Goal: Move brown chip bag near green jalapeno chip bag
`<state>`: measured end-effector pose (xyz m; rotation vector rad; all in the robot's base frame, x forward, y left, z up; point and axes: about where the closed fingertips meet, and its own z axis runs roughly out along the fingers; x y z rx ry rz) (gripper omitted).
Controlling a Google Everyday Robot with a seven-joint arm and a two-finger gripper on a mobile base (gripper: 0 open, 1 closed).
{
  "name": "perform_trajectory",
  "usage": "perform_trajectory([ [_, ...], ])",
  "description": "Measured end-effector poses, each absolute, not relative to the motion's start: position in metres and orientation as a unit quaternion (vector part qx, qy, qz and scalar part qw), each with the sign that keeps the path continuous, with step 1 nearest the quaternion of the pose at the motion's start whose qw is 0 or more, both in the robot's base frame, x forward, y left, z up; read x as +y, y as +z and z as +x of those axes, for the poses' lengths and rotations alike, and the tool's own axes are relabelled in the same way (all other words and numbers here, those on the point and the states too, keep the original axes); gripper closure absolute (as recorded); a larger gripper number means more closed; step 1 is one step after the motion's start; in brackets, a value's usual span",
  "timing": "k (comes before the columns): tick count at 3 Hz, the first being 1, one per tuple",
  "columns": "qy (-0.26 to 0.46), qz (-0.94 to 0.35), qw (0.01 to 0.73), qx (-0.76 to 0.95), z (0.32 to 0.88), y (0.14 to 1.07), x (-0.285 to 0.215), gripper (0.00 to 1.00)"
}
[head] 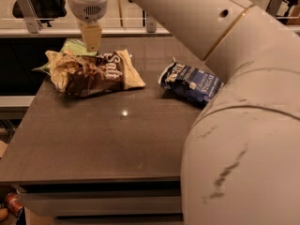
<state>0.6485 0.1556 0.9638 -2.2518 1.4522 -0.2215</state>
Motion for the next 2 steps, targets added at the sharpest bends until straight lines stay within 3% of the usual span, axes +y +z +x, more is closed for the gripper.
perform_trajectory([
  [1,-0.08,-0.817,0.222,0.526,0.6501,0.9629,0.1542,0.0],
  [2,-0.078,-0.817,0.223,0.525,0.6506,0.9629,0.1537,0.0],
])
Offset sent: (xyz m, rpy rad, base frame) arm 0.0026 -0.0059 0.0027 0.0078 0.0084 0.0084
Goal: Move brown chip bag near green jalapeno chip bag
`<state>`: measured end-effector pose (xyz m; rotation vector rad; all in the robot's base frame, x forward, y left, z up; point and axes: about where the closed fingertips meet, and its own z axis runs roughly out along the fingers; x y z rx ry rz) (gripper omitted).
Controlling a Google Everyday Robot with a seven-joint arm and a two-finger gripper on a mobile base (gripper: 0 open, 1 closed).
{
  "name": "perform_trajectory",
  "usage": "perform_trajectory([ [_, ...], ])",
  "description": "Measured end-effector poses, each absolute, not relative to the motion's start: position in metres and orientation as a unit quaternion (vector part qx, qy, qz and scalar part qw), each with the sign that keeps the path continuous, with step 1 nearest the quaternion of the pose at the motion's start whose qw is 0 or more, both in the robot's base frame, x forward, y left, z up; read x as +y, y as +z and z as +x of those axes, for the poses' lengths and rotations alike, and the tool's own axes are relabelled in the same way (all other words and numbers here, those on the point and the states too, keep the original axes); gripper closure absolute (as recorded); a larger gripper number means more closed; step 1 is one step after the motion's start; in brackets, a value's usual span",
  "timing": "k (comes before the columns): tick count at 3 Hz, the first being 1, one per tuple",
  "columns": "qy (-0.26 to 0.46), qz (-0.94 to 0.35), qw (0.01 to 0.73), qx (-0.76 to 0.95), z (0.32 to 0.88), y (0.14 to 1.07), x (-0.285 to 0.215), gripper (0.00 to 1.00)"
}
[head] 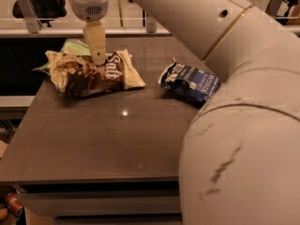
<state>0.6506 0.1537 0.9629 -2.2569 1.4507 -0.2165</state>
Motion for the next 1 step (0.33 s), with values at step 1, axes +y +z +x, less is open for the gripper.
perform_trajectory([
  [1,-0.073,-0.818,0.227,0.524,0.6518,0.964,0.1534,0.0],
])
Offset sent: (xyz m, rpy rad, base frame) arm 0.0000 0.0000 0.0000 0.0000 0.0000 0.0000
